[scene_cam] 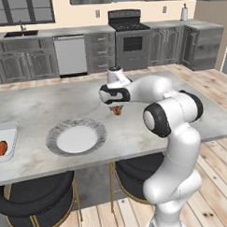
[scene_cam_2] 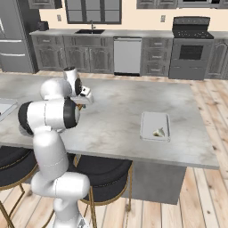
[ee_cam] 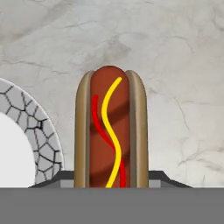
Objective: Place one cooked food and one vegetable from the large plate to each tupperware container.
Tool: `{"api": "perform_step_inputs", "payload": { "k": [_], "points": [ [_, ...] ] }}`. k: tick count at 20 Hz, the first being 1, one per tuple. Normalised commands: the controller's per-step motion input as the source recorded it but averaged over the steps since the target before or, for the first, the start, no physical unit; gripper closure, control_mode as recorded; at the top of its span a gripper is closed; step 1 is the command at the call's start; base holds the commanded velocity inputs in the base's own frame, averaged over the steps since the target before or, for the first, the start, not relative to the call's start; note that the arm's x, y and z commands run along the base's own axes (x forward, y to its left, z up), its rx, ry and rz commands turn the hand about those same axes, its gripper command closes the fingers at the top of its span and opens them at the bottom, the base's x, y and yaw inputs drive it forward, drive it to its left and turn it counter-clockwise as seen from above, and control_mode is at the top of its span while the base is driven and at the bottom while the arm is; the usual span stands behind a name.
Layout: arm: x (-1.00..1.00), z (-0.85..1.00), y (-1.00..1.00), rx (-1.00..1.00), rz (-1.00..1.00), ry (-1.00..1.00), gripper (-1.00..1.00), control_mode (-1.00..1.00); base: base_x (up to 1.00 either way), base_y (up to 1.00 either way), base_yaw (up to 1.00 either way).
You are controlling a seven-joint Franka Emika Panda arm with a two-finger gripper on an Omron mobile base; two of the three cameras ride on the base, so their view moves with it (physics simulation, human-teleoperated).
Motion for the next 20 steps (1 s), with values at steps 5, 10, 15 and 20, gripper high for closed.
{"api": "perform_step_inputs", "payload": {
  "k": [5,10,15,20],
  "points": [
    [-0.04,0.23,-1.0,0.03,0.15,0.04,1.0,-1.0,0.0,0.0,0.0],
    [-0.08,0.12,-1.0,0.07,0.11,0.1,1.0,-1.0,0.0,0.0,0.0],
    [-0.16,0.02,-1.0,-0.03,0.0,0.14,1.0,-1.0,0.0,0.0,0.0],
    [-0.37,0.0,-1.0,-0.13,0.0,0.02,1.0,-1.0,0.0,0.0,0.0]
  ]
}}
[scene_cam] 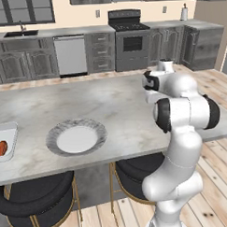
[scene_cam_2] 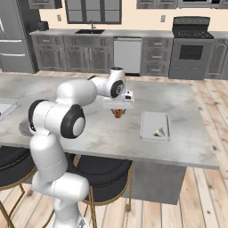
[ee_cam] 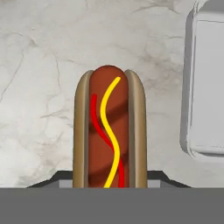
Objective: Place one cooked food and one vegetable from the large plate to each tupperware container.
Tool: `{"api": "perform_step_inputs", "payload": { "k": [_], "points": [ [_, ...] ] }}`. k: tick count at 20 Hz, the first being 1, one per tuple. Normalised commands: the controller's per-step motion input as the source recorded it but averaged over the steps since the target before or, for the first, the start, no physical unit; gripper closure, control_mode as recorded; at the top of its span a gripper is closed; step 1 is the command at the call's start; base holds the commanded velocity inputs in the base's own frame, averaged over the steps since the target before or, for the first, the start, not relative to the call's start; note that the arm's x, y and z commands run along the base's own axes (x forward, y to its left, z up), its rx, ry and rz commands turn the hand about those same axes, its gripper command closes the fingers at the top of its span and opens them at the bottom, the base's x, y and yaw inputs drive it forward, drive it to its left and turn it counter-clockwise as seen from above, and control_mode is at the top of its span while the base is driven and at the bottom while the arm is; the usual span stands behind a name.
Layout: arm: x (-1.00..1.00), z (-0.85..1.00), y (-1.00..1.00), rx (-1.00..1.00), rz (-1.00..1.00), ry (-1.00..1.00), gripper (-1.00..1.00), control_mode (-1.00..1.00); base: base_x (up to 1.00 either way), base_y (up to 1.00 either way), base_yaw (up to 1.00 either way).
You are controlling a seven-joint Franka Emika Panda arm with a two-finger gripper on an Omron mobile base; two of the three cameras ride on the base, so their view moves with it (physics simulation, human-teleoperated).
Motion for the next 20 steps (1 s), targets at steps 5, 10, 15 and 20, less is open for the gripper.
{"api": "perform_step_inputs", "payload": {
  "k": [5,10,15,20],
  "points": [
    [-0.36,-0.13,-1.0,-0.15,0.0,-0.01,1.0,-1.0,0.0,0.0,0.0],
    [0.09,-0.13,-0.78,-0.03,-0.04,0.0,1.0,-1.0,0.0,0.0,0.0],
    [0.56,-0.17,-0.74,0.06,-0.08,0.02,1.0,-1.0,0.0,0.0,0.0],
    [0.24,-0.11,-0.34,0.12,0.1,-0.01,1.0,-1.0,0.0,0.0,0.0]
  ]
}}
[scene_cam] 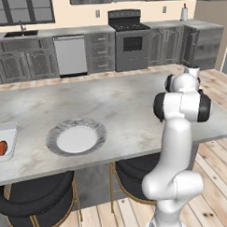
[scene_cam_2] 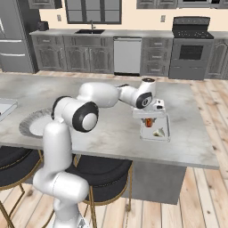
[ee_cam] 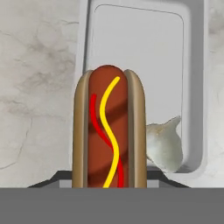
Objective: Place one cooked food and one vegetable from the large plate to each tupperware container.
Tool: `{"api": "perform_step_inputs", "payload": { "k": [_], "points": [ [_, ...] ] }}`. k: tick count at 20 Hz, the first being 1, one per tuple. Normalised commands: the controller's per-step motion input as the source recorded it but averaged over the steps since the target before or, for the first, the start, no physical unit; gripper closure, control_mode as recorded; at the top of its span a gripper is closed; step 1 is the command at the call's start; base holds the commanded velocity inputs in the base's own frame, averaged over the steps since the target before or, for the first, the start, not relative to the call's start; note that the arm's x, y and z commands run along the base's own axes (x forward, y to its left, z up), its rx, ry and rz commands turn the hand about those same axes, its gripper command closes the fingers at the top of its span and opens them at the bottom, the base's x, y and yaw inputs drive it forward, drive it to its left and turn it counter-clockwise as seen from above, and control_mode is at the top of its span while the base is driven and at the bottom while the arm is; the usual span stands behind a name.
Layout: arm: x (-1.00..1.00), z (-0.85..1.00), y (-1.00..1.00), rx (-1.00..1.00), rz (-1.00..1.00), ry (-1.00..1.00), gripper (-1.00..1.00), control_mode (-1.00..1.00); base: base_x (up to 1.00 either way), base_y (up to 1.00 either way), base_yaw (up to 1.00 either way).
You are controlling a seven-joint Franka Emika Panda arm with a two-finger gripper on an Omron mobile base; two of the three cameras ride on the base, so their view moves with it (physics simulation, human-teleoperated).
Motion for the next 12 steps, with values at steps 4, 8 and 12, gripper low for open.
{"api": "perform_step_inputs", "payload": {
  "k": [4,8,12],
  "points": [
    [0.0,-0.29,0.08,0.0,0.06,-0.07,1.0,-1.0,0.0,0.0,0.0],
    [0.16,-0.17,0.36,0.0,0.0,-0.1,1.0,-1.0,0.0,0.0,0.0],
    [0.29,-0.29,0.1,0.0,0.0,0.0,1.0,-1.0,0.0,0.0,0.0]
  ]
}}
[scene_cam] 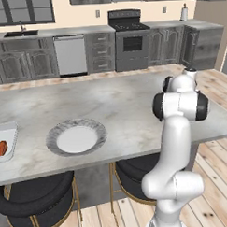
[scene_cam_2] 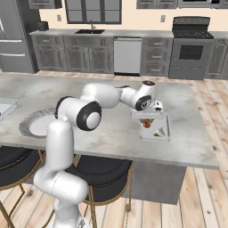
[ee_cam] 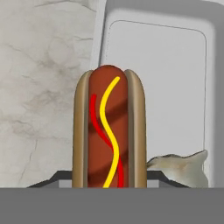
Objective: Place one cooked food and one vegetable from the large plate to each tupperware container.
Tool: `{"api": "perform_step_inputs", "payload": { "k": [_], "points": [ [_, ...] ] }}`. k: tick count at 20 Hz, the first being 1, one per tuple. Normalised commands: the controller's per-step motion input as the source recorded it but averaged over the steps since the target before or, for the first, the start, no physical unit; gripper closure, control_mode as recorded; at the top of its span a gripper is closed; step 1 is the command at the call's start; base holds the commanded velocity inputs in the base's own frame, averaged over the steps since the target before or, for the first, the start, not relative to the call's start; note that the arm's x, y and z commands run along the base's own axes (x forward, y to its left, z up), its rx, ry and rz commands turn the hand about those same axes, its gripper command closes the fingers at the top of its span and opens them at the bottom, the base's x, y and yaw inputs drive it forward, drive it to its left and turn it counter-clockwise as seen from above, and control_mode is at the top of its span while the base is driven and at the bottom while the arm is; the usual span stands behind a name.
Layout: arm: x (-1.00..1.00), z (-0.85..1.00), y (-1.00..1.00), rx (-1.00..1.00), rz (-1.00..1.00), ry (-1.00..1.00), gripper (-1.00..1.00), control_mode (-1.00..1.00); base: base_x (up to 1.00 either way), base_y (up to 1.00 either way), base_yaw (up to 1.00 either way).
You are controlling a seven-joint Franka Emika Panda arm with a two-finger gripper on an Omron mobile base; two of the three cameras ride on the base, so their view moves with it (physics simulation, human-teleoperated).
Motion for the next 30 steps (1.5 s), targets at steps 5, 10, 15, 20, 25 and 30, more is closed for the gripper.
{"api": "perform_step_inputs", "payload": {
  "k": [5,10,15,20,25,30],
  "points": [
    [0.12,-0.17,-0.02,0.0,0.0,-0.07,1.0,-1.0,0.0,0.0,0.0],
    [0.03,-0.06,0.0,0.0,0.0,-0.06,-1.0,-1.0,0.0,0.0,0.0],
    [0.0,0.0,0.0,0.0,0.0,0.0,-1.0,-1.0,0.0,0.0,0.0],
    [0.0,0.0,0.0,0.0,0.0,0.0,-1.0,-1.0,0.0,0.0,0.0],
    [0.0,0.11,0.07,-0.02,0.0,0.0,-1.0,-1.0,0.0,0.0,0.0],
    [-0.5,0.77,0.94,-0.04,-0.14,0.16,-1.0,-1.0,0.0,0.0,0.0]
  ]
}}
